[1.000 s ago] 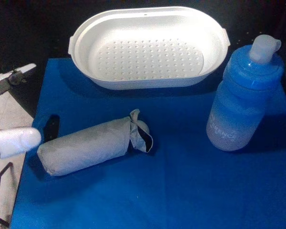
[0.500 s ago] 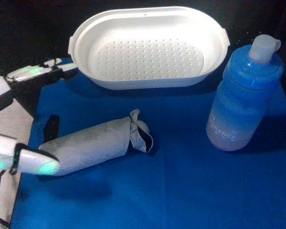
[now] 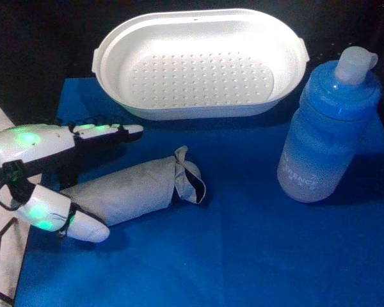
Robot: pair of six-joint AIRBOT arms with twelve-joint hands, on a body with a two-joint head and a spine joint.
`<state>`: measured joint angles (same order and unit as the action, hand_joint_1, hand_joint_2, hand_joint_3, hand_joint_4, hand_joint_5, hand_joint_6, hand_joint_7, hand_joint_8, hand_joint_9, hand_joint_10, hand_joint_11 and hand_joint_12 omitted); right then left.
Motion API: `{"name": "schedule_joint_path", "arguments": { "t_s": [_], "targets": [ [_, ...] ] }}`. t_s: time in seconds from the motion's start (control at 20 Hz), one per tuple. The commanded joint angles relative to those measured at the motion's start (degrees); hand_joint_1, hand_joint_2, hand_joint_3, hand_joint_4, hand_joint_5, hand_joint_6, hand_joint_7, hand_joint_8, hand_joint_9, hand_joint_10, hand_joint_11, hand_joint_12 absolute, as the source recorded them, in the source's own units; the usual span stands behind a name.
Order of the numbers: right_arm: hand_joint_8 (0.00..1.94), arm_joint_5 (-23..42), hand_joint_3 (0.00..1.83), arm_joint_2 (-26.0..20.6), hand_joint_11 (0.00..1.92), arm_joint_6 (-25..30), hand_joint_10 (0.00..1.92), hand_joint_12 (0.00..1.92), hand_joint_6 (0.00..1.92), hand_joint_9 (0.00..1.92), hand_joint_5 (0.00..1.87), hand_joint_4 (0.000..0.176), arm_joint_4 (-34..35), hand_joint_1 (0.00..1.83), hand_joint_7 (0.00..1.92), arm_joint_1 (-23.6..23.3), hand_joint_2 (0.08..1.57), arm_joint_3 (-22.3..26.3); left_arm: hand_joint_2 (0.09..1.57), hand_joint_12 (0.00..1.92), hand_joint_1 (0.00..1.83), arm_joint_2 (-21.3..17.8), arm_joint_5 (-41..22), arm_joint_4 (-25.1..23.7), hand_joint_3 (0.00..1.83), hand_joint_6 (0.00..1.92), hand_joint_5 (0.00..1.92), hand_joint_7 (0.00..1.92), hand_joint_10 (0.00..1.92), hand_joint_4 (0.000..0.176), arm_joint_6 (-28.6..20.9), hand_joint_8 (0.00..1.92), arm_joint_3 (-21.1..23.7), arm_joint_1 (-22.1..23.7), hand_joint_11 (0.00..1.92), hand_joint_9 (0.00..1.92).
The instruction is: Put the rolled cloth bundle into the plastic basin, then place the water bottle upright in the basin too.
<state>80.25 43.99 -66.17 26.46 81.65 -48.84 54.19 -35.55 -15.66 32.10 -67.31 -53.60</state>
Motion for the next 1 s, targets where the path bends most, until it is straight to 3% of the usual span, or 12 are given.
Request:
{"name": "schedule_joint_path", "arguments": {
  "t_s": [0.0,0.1,0.4,0.45,0.5,0.55,0.65,0.7,0.8,0.95],
  "targets": [
    [0.00,7.00,0.00,-0.25,0.00,0.49,0.01,0.82,0.00,0.30,0.44,0.000,0.39,0.06,0.37,-0.70,1.35,-0.35,0.85,0.89,0.72,0.81,-2.09,-0.26,0.00,0.00,0.04,0.11,0.00,0.176,-0.16,0.00,0.01,0.81,0.00,0.19],
    [0.00,7.00,0.00,-0.25,0.00,0.49,0.01,0.82,0.00,0.30,0.44,0.000,0.36,0.06,0.37,-0.70,1.35,-0.35,0.87,1.01,0.77,1.48,-1.02,-1.01,0.00,0.00,0.08,0.17,0.01,0.176,-0.15,0.00,-0.25,1.09,0.00,0.24],
    [0.00,7.00,0.00,-0.26,0.00,0.49,0.00,0.82,0.00,0.30,0.44,0.000,0.36,0.06,0.37,-0.70,1.35,-0.35,0.94,1.01,0.77,1.75,-0.53,-1.59,0.00,0.00,0.11,0.22,0.01,0.176,-0.15,0.00,-0.47,1.54,0.00,0.30],
    [0.00,7.00,0.00,-0.27,0.00,0.49,0.00,0.82,0.00,0.30,0.44,0.000,0.36,0.06,0.37,-0.70,1.35,-0.35,0.95,1.03,0.76,1.75,-0.44,-2.06,0.00,0.00,0.11,0.24,0.01,0.167,-0.21,0.00,-0.43,1.80,0.00,0.32],
    [0.00,7.00,0.00,-0.27,0.00,0.49,0.00,0.82,0.00,0.30,0.44,0.000,0.37,0.06,0.37,-0.70,1.35,-0.35,0.96,1.05,0.75,1.75,-0.66,-4.01,0.00,0.00,0.12,0.25,0.01,0.164,-1.95,0.00,-0.33,2.43,0.00,0.33],
    [0.00,7.00,0.00,-0.27,0.00,0.49,0.00,0.82,0.00,0.30,0.44,0.000,0.39,0.06,0.37,-0.70,1.35,-0.35,0.96,1.15,0.71,1.74,-1.22,-6.26,0.00,0.00,0.13,0.28,0.01,0.173,-3.88,0.00,-0.12,3.15,0.00,0.36],
    [0.00,7.00,0.00,-0.27,0.00,0.49,0.00,0.82,0.00,0.30,0.44,0.000,0.39,0.06,0.37,-0.70,1.35,-0.35,0.95,1.12,0.72,1.49,-1.81,-9.29,0.00,0.01,0.20,0.29,0.01,0.127,-4.46,0.00,1.10,4.38,0.00,0.37],
    [0.00,7.00,0.00,-0.25,0.00,0.49,0.00,0.82,0.00,0.30,0.44,0.000,0.39,0.06,0.37,-0.70,1.35,-0.35,0.94,1.14,0.74,1.42,-1.97,-11.01,0.00,0.01,0.22,0.30,0.00,0.127,-4.65,0.00,1.69,5.17,0.01,0.38],
    [0.00,7.00,0.00,-0.25,0.00,0.49,0.00,0.82,0.00,0.30,0.44,0.000,0.39,0.06,0.37,-0.70,1.35,-0.35,0.92,1.24,0.77,1.52,-2.24,-15.24,0.00,0.00,0.17,0.34,0.01,0.158,-7.84,0.01,1.96,6.39,0.06,0.42],
    [0.00,7.00,0.00,-0.18,0.00,0.49,0.00,0.82,0.00,0.30,0.44,0.000,0.39,0.06,0.37,-0.71,1.35,-0.35,0.92,1.36,0.83,1.75,-0.78,-18.54,0.00,0.00,0.17,0.38,0.01,0.136,-9.33,0.00,2.00,6.95,0.10,0.49]
  ]
}}
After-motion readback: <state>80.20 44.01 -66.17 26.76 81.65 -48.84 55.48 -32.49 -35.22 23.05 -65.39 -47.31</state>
